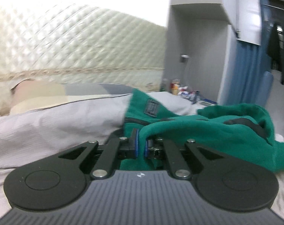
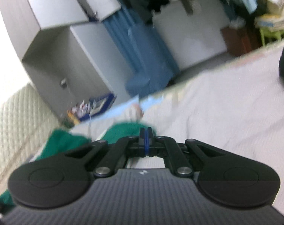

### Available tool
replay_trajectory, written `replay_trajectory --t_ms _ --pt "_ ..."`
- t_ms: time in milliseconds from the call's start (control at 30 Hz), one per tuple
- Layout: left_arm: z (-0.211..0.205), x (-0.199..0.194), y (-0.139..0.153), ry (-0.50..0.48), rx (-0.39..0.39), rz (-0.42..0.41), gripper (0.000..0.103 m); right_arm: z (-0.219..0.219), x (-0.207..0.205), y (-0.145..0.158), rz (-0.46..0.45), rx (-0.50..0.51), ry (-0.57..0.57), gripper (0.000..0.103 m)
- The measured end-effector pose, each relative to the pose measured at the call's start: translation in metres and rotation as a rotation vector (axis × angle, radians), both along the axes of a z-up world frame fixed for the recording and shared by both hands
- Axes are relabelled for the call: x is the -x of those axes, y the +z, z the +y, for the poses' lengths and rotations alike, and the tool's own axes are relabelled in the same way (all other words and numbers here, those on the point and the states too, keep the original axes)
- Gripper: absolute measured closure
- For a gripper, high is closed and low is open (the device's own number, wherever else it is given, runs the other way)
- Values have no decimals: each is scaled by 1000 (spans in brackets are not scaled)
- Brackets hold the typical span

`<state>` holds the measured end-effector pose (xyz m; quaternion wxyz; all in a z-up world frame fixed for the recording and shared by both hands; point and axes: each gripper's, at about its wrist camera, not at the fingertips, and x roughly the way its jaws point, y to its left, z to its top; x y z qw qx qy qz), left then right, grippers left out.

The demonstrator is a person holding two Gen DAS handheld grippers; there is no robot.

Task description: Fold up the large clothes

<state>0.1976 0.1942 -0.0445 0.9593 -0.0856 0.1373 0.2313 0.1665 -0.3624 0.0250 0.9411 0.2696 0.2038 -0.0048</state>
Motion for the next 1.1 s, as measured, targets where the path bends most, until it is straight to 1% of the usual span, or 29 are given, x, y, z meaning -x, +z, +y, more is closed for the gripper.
replay_trajectory --t_ms 67,133,167,233,267,300,333,367,400,433,500,533,567,600,633,667,700,733,833,900,933,1000,1100 --pt "16 -3 -2 28 13 7 96 12 1 -4 38 -6 67 97" --pt "28 -12 -13 53 -5 53 95 32 -1 -9 51 -7 130 96" --pt "37 -16 -18 66 22 69 95 40 -3 -11 60 -15 164 96" --pt "57 -19 -27 100 109 85 95 53 -11 -13 74 -34 224 96" --pt "64 -21 -32 120 131 95 95 59 -13 -16 79 -41 252 95" --pt "71 -24 -36 139 142 108 95 66 -17 -20 88 -44 277 90" --pt "77 -27 -40 156 154 117 95 73 -22 -25 101 -48 306 77" --pt "83 -31 -45 173 169 127 95 78 -24 -29 111 -55 331 68" --pt "89 -34 -50 190 191 135 95 83 -31 -35 119 -71 362 50" --pt "95 -36 -55 210 217 141 95 87 -38 -39 123 -85 386 46" --pt "102 -44 -66 237 256 153 95 97 -48 -49 138 -112 423 46" --pt "106 -51 -70 244 264 161 95 101 -55 -52 144 -123 431 46" --pt "104 -53 -71 251 255 165 95 103 -63 -54 147 -126 439 45" --pt "102 -55 -71 258 239 166 95 109 -75 -54 148 -123 448 40" --pt "98 -56 -71 268 220 169 95 112 -80 -52 141 -123 455 32" --pt "95 -58 -70 276 213 170 95 116 -85 -51 129 -127 465 28" --pt "92 -58 -69 284 218 167 95 121 -95 -49 111 -138 477 21" --pt "93 -58 -68 288 229 162 95 127 -108 -46 90 -158 487 19" --pt "100 -57 -66 291 282 138 95 151 -154 -42 58 -232 508 18" --pt "104 -58 -66 279 281 133 95 170 -182 -38 55 -254 525 19" --pt "106 -60 -68 273 273 133 95 182 -197 -37 65 -247 523 19" --pt "106 -62 -71 261 244 135 95 203 -223 -39 109 -243 495 17" --pt "107 -61 -72 255 236 119 94 227 -251 -47 157 -238 503 15"
